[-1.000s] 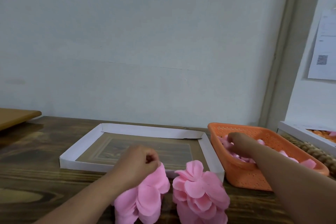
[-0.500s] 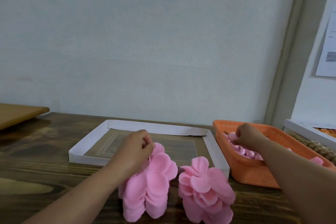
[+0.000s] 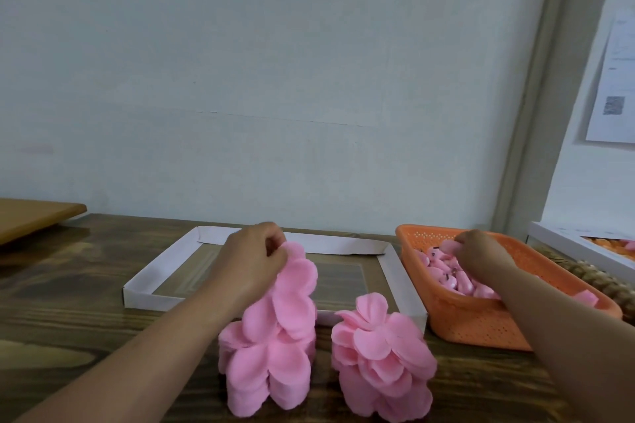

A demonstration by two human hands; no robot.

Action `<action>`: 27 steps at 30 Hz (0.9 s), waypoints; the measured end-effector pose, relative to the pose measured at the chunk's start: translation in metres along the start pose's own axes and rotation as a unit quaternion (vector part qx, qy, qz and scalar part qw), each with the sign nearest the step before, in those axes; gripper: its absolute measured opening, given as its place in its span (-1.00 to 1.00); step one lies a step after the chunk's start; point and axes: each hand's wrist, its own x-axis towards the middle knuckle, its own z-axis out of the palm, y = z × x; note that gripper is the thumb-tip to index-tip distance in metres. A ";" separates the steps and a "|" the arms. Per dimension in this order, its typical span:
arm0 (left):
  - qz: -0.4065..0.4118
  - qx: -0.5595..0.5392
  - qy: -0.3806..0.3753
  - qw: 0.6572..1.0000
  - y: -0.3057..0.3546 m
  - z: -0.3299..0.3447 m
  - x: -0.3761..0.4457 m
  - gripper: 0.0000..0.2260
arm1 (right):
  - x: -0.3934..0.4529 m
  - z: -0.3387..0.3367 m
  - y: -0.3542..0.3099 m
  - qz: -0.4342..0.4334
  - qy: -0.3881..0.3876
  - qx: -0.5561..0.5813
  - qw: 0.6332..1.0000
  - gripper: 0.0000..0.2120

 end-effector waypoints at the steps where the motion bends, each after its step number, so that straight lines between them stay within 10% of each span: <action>1: 0.010 0.000 0.001 1.000 0.003 -0.001 0.002 -0.82 | 0.001 0.001 0.001 -0.005 -0.001 0.003 1.000 -0.79; 14: 0.083 0.170 -0.100 0.977 0.004 0.008 -0.018 -0.84 | -0.003 -0.009 -0.017 -0.098 0.099 0.147 0.979 -0.77; 20: -0.056 -0.038 -0.019 0.998 -0.002 0.003 -0.005 -0.89 | -0.015 -0.019 -0.034 -0.161 0.127 0.239 0.949 -0.81; 27: -0.162 -0.289 0.005 0.944 0.009 -0.010 0.009 -0.90 | -0.051 -0.039 -0.072 -0.217 0.106 0.333 0.911 -0.83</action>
